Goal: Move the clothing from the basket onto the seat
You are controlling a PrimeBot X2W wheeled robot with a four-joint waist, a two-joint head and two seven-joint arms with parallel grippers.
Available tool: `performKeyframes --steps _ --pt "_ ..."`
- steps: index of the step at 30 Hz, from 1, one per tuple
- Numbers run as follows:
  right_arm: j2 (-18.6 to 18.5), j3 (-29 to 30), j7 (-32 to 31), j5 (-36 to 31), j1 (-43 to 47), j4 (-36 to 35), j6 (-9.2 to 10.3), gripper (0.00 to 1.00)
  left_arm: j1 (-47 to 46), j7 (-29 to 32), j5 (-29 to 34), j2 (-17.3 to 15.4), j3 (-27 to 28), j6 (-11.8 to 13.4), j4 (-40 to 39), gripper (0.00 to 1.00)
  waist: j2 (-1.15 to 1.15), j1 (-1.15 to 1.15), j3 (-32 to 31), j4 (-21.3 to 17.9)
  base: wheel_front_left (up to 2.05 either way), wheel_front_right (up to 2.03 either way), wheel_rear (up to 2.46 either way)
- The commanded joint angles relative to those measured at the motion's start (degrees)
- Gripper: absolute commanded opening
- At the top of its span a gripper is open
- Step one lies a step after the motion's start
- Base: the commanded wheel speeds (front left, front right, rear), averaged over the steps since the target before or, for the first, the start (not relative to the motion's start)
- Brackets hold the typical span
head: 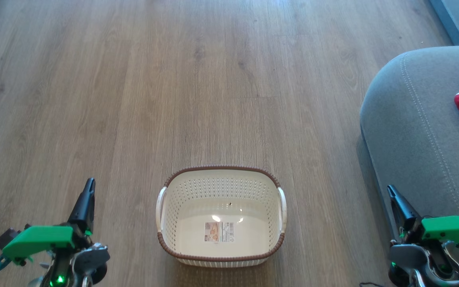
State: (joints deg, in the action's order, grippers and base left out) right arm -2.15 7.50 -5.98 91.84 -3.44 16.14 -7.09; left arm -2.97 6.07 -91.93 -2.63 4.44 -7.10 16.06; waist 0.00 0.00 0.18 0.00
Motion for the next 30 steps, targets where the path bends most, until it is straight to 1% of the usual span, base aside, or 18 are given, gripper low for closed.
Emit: performKeyframes --steps 1,30 --pt "-0.7 -1.0 -0.5 0.3 -2.7 -2.1 -0.40 0.00 -3.2 0.4 -0.2 -0.2 2.1 -0.4 -2.0 0.00 0.00 0.00 0.0 0.0 0.00 0.00 0.00" --pt "-0.7 -1.0 -0.5 0.3 -2.7 -2.1 -0.40 0.00 -3.2 0.4 -0.2 -0.2 2.1 -0.4 -2.0 0.00 0.00 0.00 0.0 0.0 0.00 0.00 0.00"
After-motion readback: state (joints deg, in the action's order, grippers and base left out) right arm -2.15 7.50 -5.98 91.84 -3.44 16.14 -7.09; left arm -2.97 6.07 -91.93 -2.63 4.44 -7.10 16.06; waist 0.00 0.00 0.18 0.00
